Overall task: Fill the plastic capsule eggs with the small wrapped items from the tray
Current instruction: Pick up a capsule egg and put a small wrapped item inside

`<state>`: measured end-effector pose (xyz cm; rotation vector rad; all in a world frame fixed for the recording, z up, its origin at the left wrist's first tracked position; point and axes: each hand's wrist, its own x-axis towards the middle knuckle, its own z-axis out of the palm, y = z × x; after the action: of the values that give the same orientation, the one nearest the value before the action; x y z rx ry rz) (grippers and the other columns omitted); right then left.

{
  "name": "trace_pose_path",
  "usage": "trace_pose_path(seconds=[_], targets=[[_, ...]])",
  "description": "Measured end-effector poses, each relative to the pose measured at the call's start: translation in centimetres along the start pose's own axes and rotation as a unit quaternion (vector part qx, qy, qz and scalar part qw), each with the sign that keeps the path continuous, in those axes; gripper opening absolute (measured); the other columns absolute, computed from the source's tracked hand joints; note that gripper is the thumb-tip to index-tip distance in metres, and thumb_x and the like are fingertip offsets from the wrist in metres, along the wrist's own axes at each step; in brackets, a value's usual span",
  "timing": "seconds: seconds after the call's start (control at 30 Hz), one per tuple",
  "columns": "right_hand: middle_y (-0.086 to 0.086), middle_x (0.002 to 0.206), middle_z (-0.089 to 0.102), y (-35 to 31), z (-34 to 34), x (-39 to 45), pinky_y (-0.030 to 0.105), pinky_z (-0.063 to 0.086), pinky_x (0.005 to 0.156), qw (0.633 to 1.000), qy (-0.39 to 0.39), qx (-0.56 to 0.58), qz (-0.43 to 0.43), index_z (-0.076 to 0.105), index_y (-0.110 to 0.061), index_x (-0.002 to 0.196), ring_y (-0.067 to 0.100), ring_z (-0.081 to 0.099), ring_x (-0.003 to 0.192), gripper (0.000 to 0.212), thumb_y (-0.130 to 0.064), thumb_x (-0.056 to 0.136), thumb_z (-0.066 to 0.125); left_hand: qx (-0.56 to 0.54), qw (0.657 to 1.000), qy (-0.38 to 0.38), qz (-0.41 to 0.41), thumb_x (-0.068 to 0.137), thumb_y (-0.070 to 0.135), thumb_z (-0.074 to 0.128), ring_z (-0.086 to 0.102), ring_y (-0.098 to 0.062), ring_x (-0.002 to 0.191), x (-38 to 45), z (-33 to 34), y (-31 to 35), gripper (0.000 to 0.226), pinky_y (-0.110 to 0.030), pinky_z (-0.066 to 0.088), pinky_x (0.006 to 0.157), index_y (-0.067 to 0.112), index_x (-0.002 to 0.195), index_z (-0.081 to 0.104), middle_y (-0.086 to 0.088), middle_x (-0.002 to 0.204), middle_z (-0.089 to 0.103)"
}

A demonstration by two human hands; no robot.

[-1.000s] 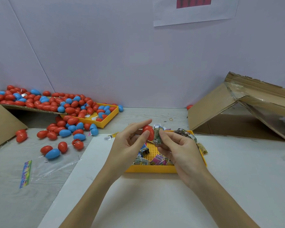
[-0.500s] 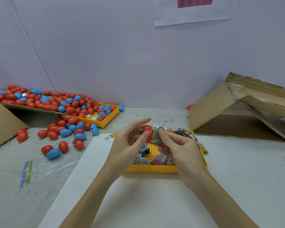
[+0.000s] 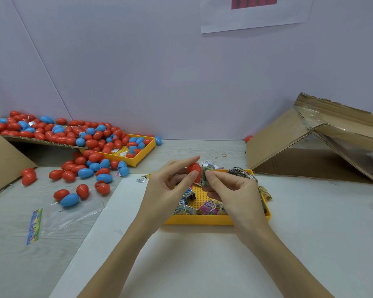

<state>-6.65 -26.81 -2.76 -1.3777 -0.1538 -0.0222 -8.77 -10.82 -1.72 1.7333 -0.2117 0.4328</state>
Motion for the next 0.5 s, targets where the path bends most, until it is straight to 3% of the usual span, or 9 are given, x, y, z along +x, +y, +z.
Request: trace_pose_path(seconds=[0.2, 0.5], targets=[[-0.004, 0.092, 0.080, -0.05, 0.31, -0.08, 0.019, 0.059, 0.070, 1.000, 0.000, 0.029, 0.011, 0.079, -0.016, 0.106, 0.014, 0.077, 0.085, 0.018, -0.023, 0.090, 0.074, -0.002, 1.000, 0.026, 0.015, 0.093, 0.017, 0.070, 0.070, -0.015, 0.107, 0.02, 0.19, -0.24, 0.034, -0.021, 0.057, 0.088, 0.025, 0.126, 0.070, 0.003, 0.115, 0.073], [-0.004, 0.095, 0.080, -0.12, 0.22, -0.01, 0.022, 0.060, 0.076, 0.999, 0.007, 0.030, 0.008, 0.078, -0.020, 0.109, 0.011, 0.076, 0.094, 0.023, -0.022, 0.085, 0.079, -0.012, 1.000, 0.015, 0.024, 0.090, 0.015, 0.073, 0.069, -0.009, 0.109, -0.04, 0.30, -0.36, 0.039, -0.014, 0.054, 0.085, 0.027, 0.127, 0.069, 0.010, 0.116, 0.073]])
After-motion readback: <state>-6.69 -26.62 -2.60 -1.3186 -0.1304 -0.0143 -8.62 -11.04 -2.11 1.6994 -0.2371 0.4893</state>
